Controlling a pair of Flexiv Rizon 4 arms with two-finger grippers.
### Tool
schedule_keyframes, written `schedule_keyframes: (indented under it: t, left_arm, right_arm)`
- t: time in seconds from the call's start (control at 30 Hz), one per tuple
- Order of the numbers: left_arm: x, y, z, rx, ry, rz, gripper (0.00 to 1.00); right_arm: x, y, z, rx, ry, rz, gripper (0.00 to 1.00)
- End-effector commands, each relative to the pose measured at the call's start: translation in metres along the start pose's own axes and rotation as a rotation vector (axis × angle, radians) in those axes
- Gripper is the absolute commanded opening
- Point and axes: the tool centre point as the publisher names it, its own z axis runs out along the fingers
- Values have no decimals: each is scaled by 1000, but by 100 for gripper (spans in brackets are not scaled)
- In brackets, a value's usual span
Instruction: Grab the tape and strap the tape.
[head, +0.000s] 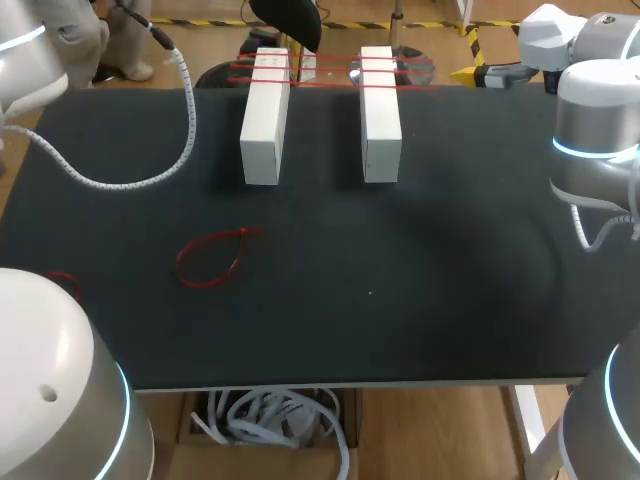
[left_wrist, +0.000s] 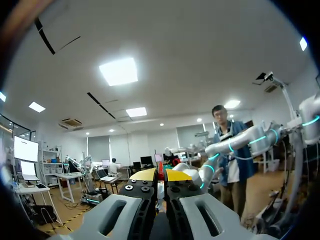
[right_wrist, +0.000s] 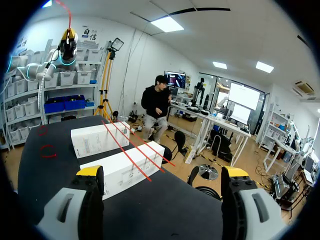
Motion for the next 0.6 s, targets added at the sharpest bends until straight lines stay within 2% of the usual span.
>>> schedule_keyframes:
  t: [0.03,0.6]
  left_arm:
    - [5,-4,-2,-5,-3,0,0]
    - [11,-5,-4,22,14,2,0]
  right_arm:
    - [0,0,0,0,0,0,100]
    - [0,0,0,0,0,0,100]
